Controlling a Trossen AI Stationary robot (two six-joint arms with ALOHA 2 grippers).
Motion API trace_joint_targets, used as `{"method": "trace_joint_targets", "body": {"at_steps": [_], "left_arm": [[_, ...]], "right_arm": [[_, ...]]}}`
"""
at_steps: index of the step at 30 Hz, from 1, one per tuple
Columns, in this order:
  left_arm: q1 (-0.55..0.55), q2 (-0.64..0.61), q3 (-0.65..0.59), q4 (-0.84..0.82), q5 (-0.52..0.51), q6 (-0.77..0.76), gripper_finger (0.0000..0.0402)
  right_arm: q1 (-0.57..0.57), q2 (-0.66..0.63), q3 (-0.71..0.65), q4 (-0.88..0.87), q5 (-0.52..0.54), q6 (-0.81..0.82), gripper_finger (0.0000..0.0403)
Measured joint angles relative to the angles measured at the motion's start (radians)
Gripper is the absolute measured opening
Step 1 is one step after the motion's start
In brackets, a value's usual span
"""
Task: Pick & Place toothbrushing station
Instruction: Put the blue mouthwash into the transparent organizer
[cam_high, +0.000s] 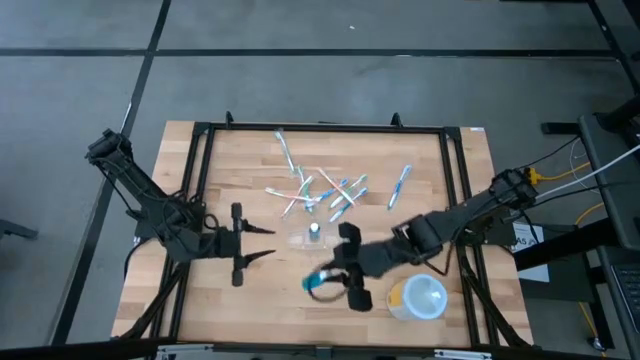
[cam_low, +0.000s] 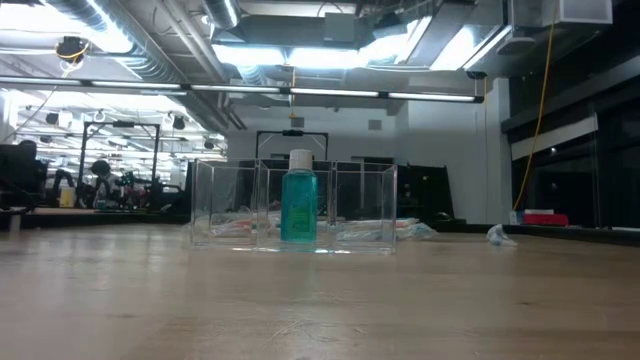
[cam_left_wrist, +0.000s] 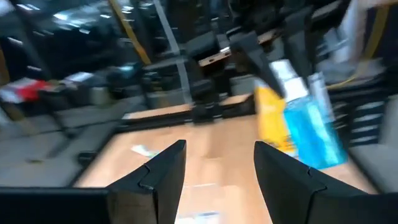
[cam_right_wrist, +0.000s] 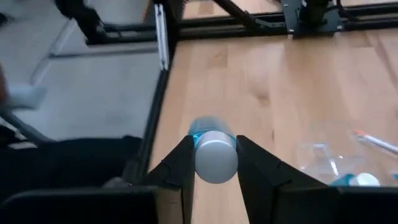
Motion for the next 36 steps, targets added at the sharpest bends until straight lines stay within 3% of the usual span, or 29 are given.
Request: {"method": "trace_joint_targets", "body": {"at_steps": [3, 7, 14, 20, 24, 31, 36], "left_arm": [[0.0, -0.002, 0.0, -0.031, 0.09, -0.045, 0.0184], [0.009, -0.002, 0.0, -0.077, 0.107, -0.145, 0.0184], [0.017, 0.03, 0.0, -0.267, 0.174, -0.531, 0.0184], [0.014, 0.122, 0.0, -0.353, 0.268, -0.675, 0.0184], [-0.008, 0.21, 0.0, -0.322, 0.224, -0.697, 0.0184], [-0.045, 0.366, 0.0, -0.29, 0.076, -0.702, 0.0184], [-0.055, 0.451, 0.0, -0.316, 0.051, -0.756, 0.0184]], "right_arm": [[0.042, 0.035, 0.0, -0.046, 0.077, -0.011, 0.0093], [0.088, 0.088, -0.001, -0.062, 0.142, -0.091, 0.0093], [0.136, 0.143, -0.001, -0.051, 0.266, -0.232, 0.0095], [0.131, 0.145, -0.001, -0.048, 0.221, -0.239, 0.0099], [0.103, 0.145, -0.001, -0.055, 0.19, -0.23, 0.0099], [-0.007, 0.144, -0.001, -0.087, 0.25, -0.006, 0.0097], [-0.124, 0.119, -0.001, -0.12, 0.121, 0.162, 0.0097]]}}
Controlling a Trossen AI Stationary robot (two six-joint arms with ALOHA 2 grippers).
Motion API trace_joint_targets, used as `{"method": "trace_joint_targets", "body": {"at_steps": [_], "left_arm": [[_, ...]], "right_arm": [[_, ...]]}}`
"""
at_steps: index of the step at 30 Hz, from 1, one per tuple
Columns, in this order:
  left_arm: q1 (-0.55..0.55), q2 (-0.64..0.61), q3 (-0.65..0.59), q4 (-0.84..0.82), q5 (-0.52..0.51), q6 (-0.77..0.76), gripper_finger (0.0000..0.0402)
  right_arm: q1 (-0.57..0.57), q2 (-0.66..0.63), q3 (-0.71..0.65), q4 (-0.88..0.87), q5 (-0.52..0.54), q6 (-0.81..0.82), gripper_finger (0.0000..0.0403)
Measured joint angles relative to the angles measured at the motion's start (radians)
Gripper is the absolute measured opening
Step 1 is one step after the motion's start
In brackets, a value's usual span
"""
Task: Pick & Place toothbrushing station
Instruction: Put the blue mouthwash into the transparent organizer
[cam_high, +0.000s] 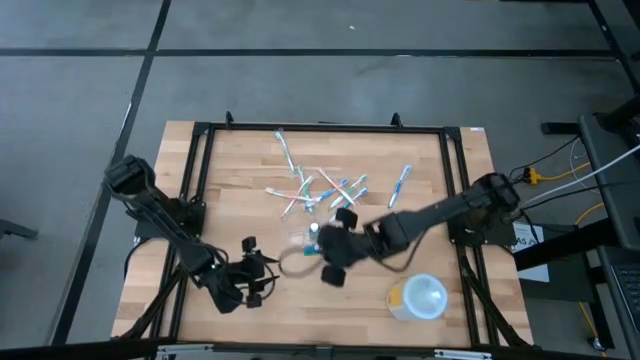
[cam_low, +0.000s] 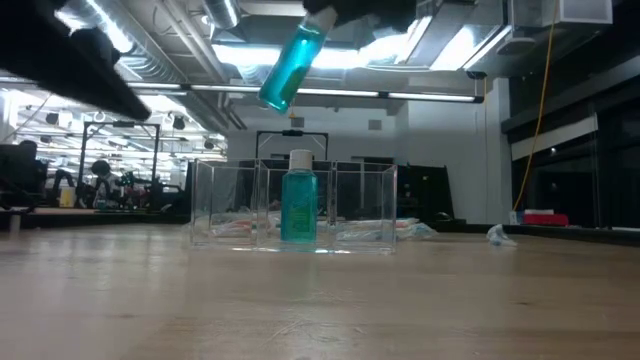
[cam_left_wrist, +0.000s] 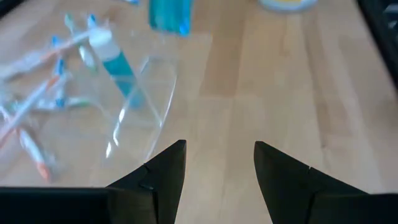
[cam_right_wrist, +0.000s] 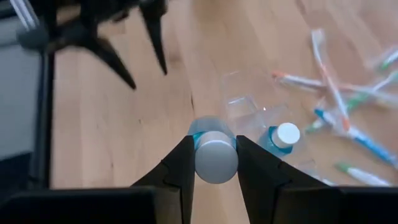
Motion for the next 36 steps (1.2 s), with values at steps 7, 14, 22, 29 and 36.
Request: {"method": "trace_joint_targets", "body": {"at_steps": [7, 14, 22, 29, 36], "left_arm": [[-0.019, 0.03, 0.0, -0.023, 0.049, -0.088, 0.0184], [-0.076, 0.03, 0.0, 0.154, 0.046, 0.022, 0.0184], [-0.113, 0.03, 0.0, 0.286, -0.092, 0.189, 0.0184], [-0.113, 0.03, 0.0, 0.274, -0.135, 0.152, 0.0184], [-0.118, 0.03, 0.0, 0.261, -0.158, 0.114, 0.0184]], "right_arm": [[-0.114, -0.017, 0.079, -0.131, -0.274, 0.137, 0.0097], [-0.16, -0.02, 0.208, -0.277, -0.398, 0.287, 0.0096], [-0.194, 0.057, 0.215, -0.37, -0.428, 0.355, 0.0096], [-0.179, 0.144, 0.214, -0.355, -0.35, 0.267, 0.0101], [-0.166, 0.146, 0.214, -0.356, -0.367, 0.365, 0.0104]]}}
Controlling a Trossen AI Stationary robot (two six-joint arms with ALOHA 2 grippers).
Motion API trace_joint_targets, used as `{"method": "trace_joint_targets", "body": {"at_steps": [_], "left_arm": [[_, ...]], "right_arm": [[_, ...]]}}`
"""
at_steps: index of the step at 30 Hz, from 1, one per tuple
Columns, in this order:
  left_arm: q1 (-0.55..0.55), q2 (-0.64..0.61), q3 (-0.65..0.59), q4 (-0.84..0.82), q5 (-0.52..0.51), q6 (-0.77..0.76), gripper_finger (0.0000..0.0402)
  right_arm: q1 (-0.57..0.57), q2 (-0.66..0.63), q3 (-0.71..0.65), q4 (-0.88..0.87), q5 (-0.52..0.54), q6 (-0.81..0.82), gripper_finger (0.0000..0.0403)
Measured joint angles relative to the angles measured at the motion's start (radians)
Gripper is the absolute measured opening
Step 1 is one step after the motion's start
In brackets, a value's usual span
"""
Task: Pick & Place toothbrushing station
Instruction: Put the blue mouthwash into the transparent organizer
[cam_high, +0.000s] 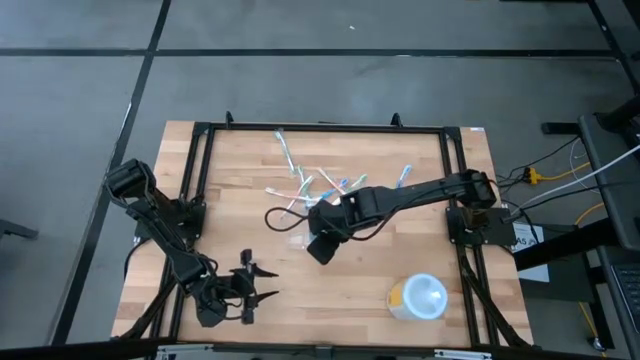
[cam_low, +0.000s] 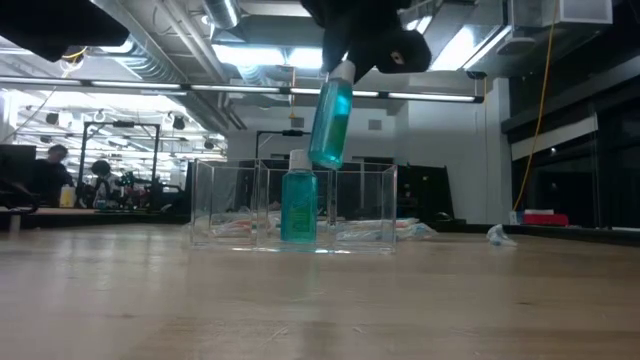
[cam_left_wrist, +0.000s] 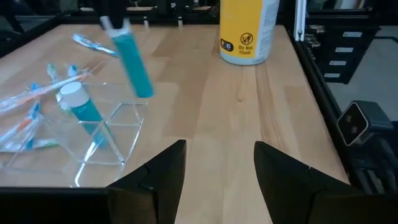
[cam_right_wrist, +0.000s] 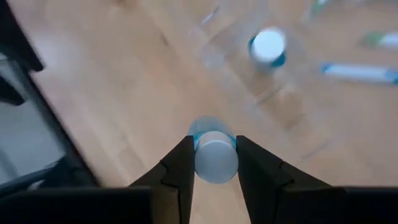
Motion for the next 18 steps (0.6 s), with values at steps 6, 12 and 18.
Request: {"method": "trace_joint_targets", "body": {"at_steps": [6, 12, 18], "left_arm": [[0.003, 0.014, 0.0, -0.042, -0.075, -0.001, 0.0184], [0.024, 0.095, 0.0, -0.051, -0.119, -0.012, 0.0184], [0.026, 0.124, 0.0, -0.05, -0.088, -0.062, 0.0184]], "right_arm": [[0.007, -0.001, 0.0, 0.002, -0.065, 0.152, 0.0105], [0.007, -0.003, 0.0, 0.018, -0.056, 0.264, 0.0102], [-0.004, -0.004, 0.0, 0.06, -0.055, 0.355, 0.0101]]}}
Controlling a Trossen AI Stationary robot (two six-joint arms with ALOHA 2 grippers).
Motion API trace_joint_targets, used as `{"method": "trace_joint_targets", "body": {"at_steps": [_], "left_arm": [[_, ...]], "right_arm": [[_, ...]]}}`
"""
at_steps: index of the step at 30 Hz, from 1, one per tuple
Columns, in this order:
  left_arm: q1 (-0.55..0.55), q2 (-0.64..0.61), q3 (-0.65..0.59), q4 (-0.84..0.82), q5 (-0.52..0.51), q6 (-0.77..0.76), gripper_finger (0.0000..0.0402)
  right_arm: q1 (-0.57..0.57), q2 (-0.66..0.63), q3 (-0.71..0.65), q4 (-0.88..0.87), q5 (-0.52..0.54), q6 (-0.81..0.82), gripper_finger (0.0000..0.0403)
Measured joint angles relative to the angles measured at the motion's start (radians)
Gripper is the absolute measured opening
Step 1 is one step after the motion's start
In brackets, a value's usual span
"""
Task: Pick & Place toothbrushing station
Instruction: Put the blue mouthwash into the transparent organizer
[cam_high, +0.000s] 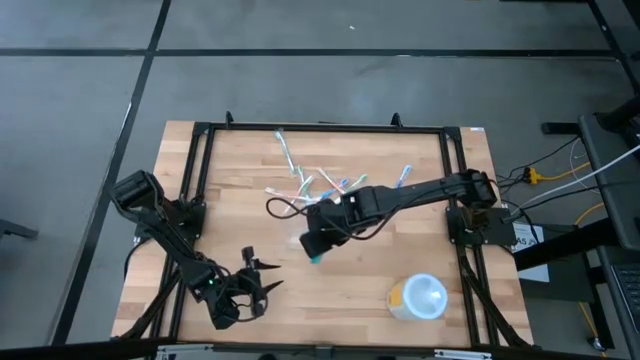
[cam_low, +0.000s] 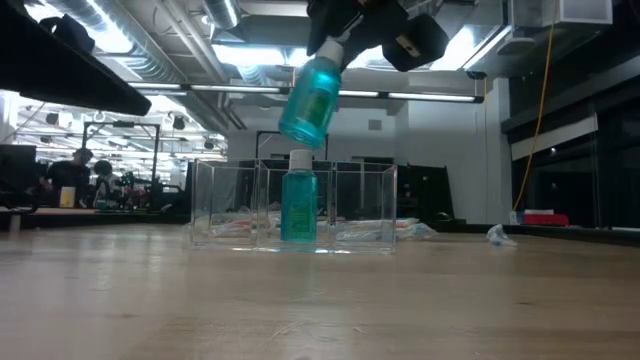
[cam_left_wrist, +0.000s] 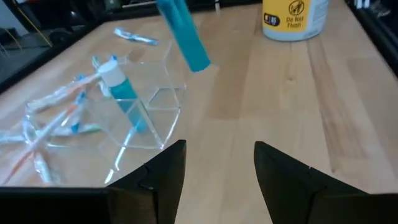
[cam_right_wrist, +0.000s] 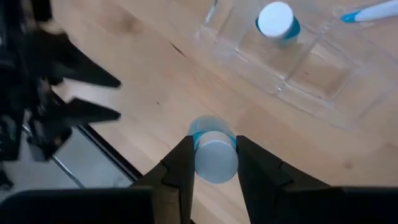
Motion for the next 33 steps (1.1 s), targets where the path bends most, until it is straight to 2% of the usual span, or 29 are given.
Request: {"method": "trace_joint_targets", "body": {"at_steps": [7, 14, 23, 33], "left_arm": [[-0.047, -0.001, 0.0, 0.004, 0.031, -0.05, 0.0184], [-0.112, -0.002, 0.0, 0.005, -0.008, -0.063, 0.0184], [-0.151, -0.002, 0.0, 0.007, -0.028, -0.097, 0.0184], [-0.151, -0.002, 0.0, 0.007, -0.047, -0.095, 0.0184]], "right_arm": [[-0.014, 0.005, 0.0, 0.018, 0.033, 0.1, 0.01], [-0.016, 0.005, 0.0, 0.011, 0.13, 0.156, 0.01], [-0.04, 0.005, 0.0, 0.011, 0.129, 0.185, 0.01], [-0.088, 0.005, 0.0, -0.003, 0.12, 0.134, 0.01]]}}
